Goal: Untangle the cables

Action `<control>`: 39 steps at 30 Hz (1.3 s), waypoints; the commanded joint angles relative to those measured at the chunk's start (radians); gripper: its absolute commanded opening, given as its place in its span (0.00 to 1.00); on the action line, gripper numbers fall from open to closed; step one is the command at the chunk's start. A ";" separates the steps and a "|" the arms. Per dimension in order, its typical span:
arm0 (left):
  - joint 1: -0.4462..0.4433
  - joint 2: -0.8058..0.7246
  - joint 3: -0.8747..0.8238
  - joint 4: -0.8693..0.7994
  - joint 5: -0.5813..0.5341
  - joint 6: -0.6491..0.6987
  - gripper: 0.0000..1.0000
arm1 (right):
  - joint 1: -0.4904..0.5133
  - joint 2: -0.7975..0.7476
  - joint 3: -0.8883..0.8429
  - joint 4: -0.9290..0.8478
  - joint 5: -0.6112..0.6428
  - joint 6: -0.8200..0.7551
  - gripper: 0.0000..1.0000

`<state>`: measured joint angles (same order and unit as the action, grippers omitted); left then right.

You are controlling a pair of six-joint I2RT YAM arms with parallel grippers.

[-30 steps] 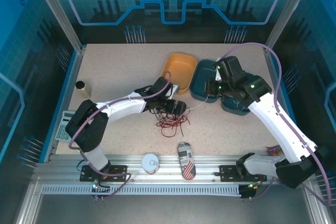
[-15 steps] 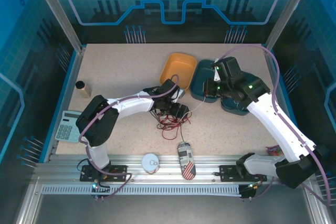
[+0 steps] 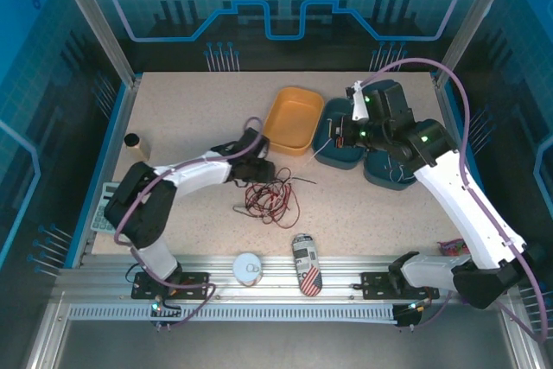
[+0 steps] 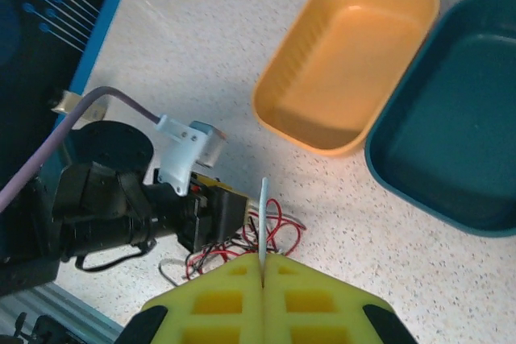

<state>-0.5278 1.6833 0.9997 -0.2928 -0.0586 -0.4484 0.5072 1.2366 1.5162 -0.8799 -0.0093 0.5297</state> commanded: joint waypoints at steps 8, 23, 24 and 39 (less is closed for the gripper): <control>0.138 -0.077 -0.095 0.120 0.024 -0.118 0.46 | -0.006 -0.068 0.130 0.104 -0.104 -0.043 0.00; 0.138 -0.408 -0.262 0.288 0.246 0.164 0.74 | 0.002 0.011 0.144 0.086 -0.202 -0.030 0.00; 0.138 -0.428 -0.281 0.304 0.281 0.204 0.76 | 0.002 0.017 0.145 0.089 -0.208 -0.028 0.00; -0.060 -0.205 -0.287 0.637 0.342 0.435 0.83 | 0.005 0.061 0.132 0.119 -0.247 -0.008 0.00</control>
<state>-0.5442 1.4258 0.6579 0.2714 0.2573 -0.0784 0.5095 1.3067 1.6413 -0.7910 -0.2352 0.5091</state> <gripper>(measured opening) 0.833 0.062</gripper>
